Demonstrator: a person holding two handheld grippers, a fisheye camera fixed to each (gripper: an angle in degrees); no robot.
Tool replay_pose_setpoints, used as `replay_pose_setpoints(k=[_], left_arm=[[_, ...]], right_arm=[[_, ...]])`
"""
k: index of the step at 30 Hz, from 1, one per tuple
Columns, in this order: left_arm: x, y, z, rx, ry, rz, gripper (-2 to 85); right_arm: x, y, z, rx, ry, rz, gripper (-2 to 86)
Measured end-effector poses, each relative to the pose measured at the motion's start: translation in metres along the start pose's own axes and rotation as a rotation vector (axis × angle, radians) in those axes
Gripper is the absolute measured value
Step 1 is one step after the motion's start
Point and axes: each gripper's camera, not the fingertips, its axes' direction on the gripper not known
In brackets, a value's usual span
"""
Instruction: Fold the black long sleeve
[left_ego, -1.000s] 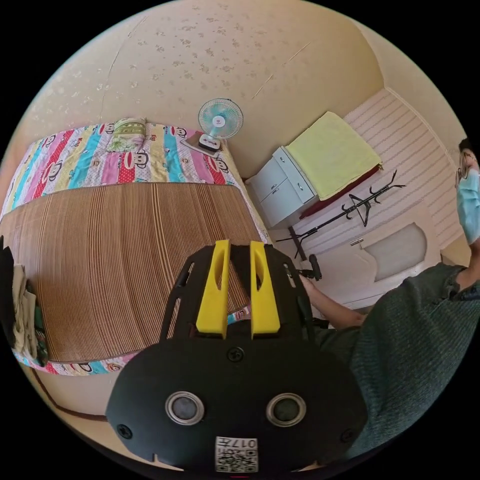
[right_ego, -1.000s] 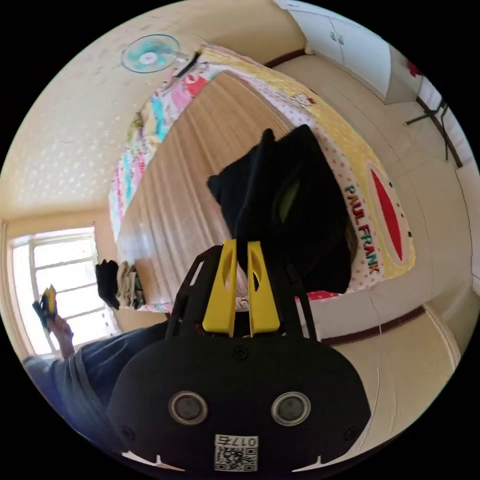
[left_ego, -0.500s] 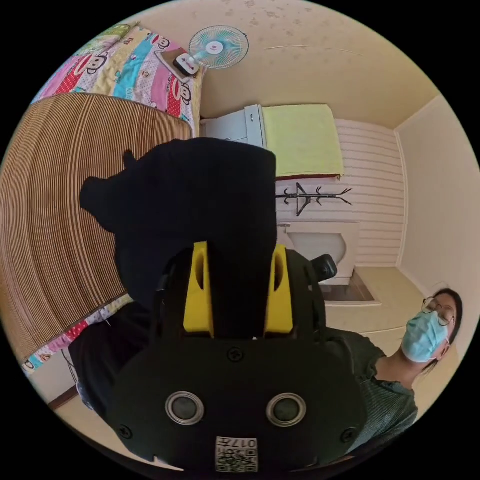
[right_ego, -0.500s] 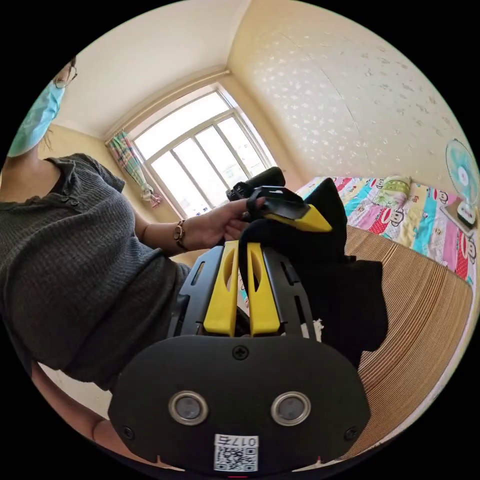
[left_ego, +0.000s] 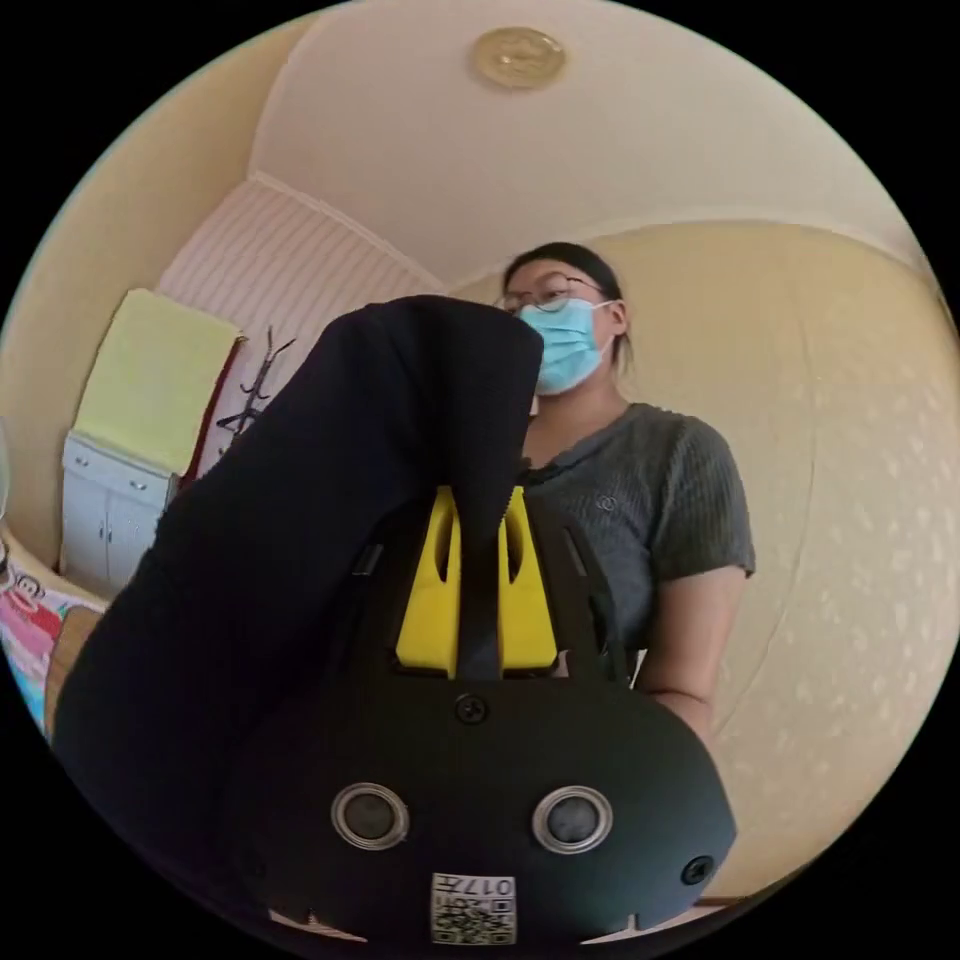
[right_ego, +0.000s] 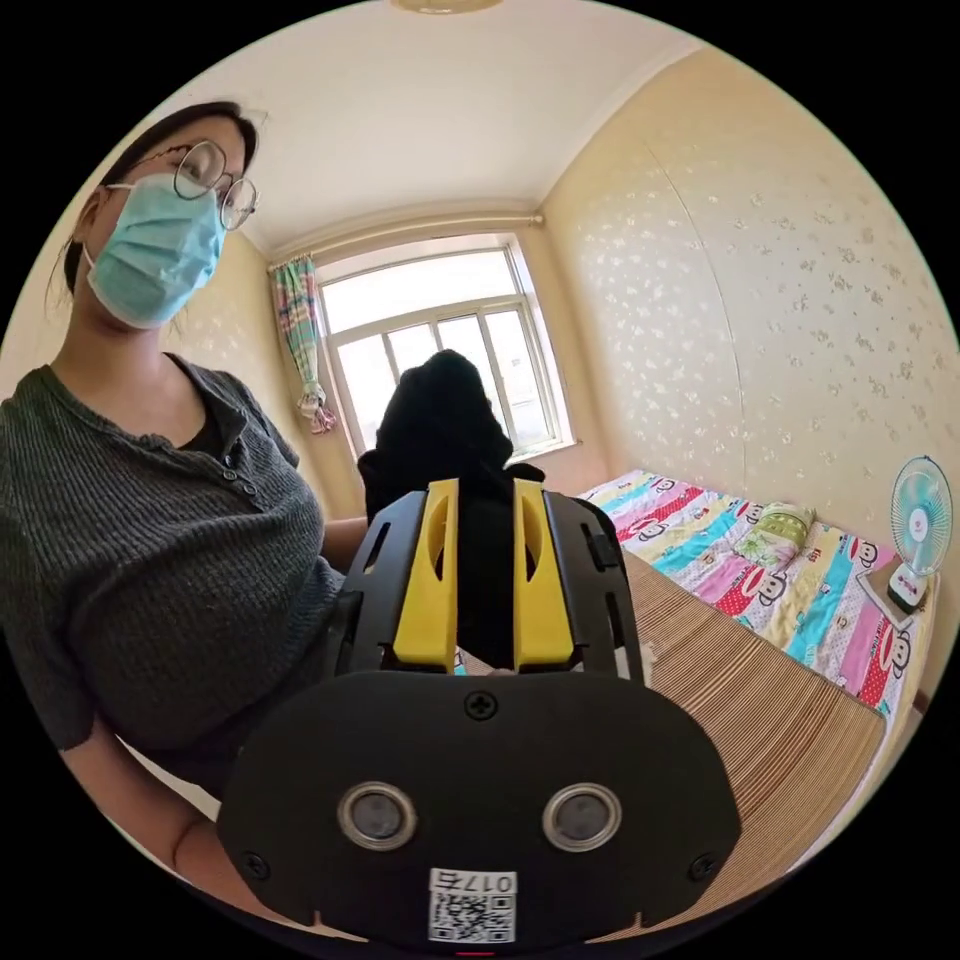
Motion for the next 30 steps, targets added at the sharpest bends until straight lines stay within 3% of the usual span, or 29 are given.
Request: replay_pose_setpoints(k=[3, 5, 10, 12, 16, 18, 22, 30], left_arm=[[0.015, -0.002, 0.021, -0.027, 0.21, 0.117, 5.5], [0.014, -0.003, 0.041, -0.072, 0.247, 0.102, 5.5], [0.014, 0.004, 0.096, -0.228, 0.206, 0.001, 5.6], [0.023, 0.005, 0.108, -0.283, 0.127, -0.031, 5.6], [0.052, 0.011, 0.108, -0.302, -0.106, -0.033, 5.9], [0.057, 0.02, 0.098, -0.267, -0.366, -0.161, 6.1], [0.038, 0.04, 0.089, -0.19, -0.585, -0.374, 6.3], [0.01, 0.064, 0.122, 0.055, -0.786, -0.574, 17.9]], right_arm=[[0.008, 0.0, 0.041, -0.051, -0.055, 0.0, 15.1], [0.012, 0.002, 0.071, -0.064, -0.122, -0.009, 16.8], [0.026, 0.037, 0.166, -0.148, -0.587, -0.014, 14.3], [0.014, 0.056, 0.171, -0.076, -0.599, -0.094, 7.0], [0.012, 0.077, 0.142, 0.137, -0.377, -0.011, 3.8], [0.016, 0.081, 0.123, 0.233, -0.272, 0.051, 3.5], [-0.017, 0.067, 0.133, 0.094, 0.174, 0.023, 2.9], [-0.061, 0.061, 0.218, -0.146, 0.557, -0.092, 2.0]])
